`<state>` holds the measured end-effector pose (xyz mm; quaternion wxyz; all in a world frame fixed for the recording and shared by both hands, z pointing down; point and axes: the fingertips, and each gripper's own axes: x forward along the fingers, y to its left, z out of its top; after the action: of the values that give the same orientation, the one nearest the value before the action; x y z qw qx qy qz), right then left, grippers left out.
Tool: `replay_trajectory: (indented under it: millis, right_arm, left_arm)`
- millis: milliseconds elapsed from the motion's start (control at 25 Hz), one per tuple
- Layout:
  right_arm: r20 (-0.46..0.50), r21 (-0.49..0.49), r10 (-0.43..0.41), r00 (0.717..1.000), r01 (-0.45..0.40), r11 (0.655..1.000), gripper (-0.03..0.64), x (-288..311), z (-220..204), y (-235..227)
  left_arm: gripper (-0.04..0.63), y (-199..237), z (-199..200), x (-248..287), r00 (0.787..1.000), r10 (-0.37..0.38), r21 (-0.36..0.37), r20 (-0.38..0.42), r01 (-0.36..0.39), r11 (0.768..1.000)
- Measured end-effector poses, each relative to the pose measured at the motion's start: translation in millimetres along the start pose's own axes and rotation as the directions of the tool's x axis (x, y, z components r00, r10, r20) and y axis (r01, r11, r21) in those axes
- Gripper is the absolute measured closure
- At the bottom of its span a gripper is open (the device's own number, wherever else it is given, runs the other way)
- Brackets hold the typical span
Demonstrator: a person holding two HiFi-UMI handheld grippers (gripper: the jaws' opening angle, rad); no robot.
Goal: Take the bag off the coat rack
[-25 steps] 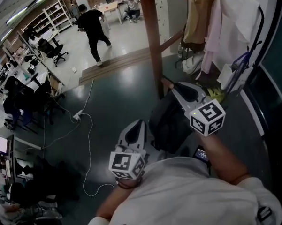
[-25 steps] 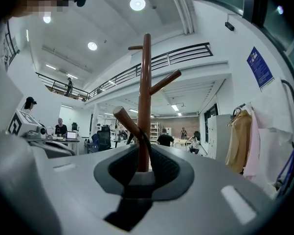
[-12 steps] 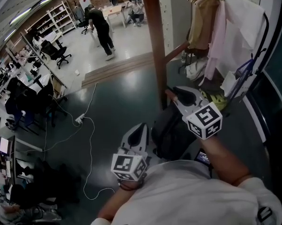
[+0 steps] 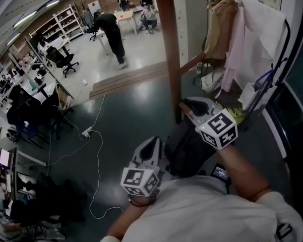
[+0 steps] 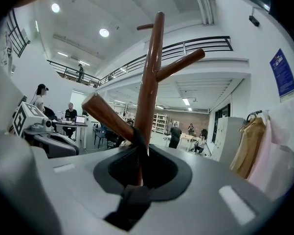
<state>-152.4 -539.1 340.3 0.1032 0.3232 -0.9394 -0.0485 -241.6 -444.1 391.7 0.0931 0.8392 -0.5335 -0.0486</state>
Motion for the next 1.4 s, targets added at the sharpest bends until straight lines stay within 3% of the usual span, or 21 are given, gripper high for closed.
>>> replay_trajectory:
  millis: [720,1400]
  right_arm:
    - [0.059,0.056,-0.062,0.996,0.059,0.997,0.595,-18.1,15.8,-2.6]
    - [0.151,0.074,-0.099,0.984,0.088,0.993,0.595,-73.6,54.6,15.2]
  left_arm:
    - [0.594,10.4,-1.2,-20.2,1.000,0.024,-0.016,0.006,-0.024,1.000]
    - [0.594,-8.5,7.0,-50.7,0.999,0.015,-0.008,0.045,-0.015,1.000]
